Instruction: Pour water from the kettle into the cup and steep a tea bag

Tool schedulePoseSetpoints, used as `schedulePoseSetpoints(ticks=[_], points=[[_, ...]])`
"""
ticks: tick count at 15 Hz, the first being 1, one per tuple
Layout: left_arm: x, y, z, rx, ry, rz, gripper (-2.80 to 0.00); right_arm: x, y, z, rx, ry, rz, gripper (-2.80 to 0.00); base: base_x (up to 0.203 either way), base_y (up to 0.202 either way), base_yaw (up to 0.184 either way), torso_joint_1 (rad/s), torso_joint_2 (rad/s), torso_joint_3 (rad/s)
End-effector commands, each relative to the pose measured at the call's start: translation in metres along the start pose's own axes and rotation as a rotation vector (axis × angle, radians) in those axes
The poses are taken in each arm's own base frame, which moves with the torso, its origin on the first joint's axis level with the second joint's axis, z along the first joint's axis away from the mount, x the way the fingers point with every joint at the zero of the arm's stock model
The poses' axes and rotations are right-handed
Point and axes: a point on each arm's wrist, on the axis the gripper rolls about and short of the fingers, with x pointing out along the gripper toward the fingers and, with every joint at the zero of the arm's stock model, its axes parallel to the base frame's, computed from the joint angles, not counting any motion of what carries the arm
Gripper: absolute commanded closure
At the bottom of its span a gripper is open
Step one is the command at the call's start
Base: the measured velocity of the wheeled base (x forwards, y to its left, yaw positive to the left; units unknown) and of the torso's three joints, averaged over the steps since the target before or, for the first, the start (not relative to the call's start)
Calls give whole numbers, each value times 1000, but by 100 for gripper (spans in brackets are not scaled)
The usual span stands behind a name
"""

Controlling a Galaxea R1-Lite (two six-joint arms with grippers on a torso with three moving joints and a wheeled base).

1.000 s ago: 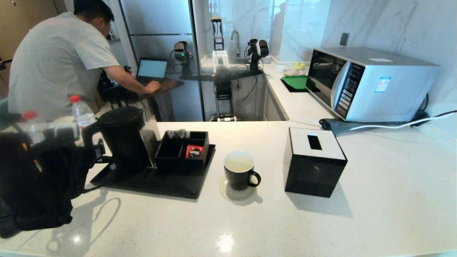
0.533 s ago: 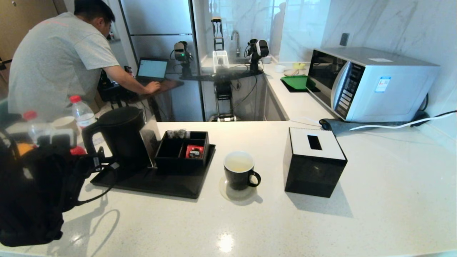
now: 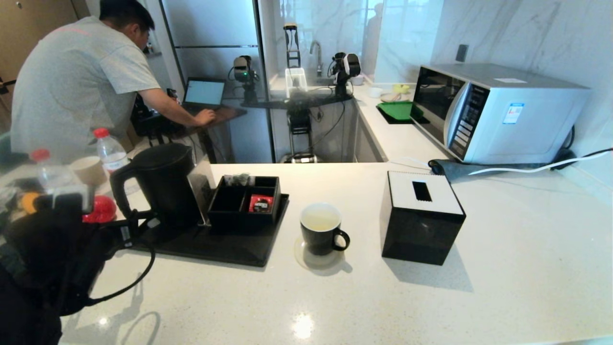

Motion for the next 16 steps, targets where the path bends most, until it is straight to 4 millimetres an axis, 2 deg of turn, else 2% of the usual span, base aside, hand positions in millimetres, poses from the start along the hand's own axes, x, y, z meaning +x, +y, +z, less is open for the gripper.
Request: schedulePoseSetpoints(ticks=[1,10,13,16], points=[[-21,2,18,-34,-95,-22,0,0,0,0,1,2,0,0,0,0,0,0,0,0],[-90,-22,55,-90,-297,-282,0,0,0,0,1,2,0,0,0,0,0,0,0,0],[-99,-28,73,-64,-361,-324,0,0,0,0,1,2,0,0,0,0,0,0,0,0],[-100,-35,96,-26,-344,-353,0,0,0,0,1,2,0,0,0,0,0,0,0,0]])
